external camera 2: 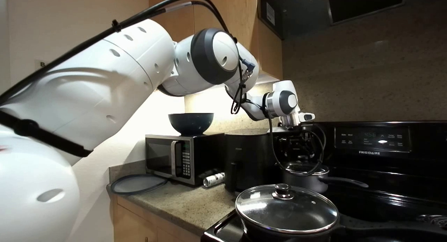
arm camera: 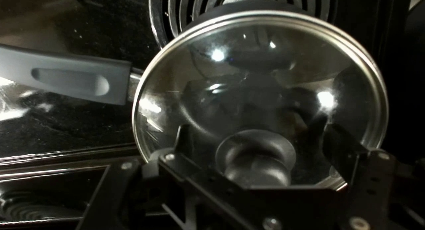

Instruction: Pick up the lid from the pot and put it on the air fryer

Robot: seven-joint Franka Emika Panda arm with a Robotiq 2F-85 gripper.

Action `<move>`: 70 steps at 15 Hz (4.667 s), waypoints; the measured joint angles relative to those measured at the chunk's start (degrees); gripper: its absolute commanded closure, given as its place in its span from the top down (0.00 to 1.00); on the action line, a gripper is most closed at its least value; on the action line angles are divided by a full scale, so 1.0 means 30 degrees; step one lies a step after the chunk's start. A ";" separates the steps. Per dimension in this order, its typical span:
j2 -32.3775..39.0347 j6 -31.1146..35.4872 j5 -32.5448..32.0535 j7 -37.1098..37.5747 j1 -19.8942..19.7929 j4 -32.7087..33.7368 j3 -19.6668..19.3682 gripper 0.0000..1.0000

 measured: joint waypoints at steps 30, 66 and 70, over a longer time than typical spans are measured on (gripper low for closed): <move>0.2504 -0.1114 0.0039 0.1139 -0.0138 0.4157 -0.0054 0.55; 0.2581 -0.1097 -0.0082 0.1133 -0.0111 0.4507 0.0008 1.00; 0.2581 -0.1097 -0.0082 0.1133 -0.0112 0.4442 0.0015 1.00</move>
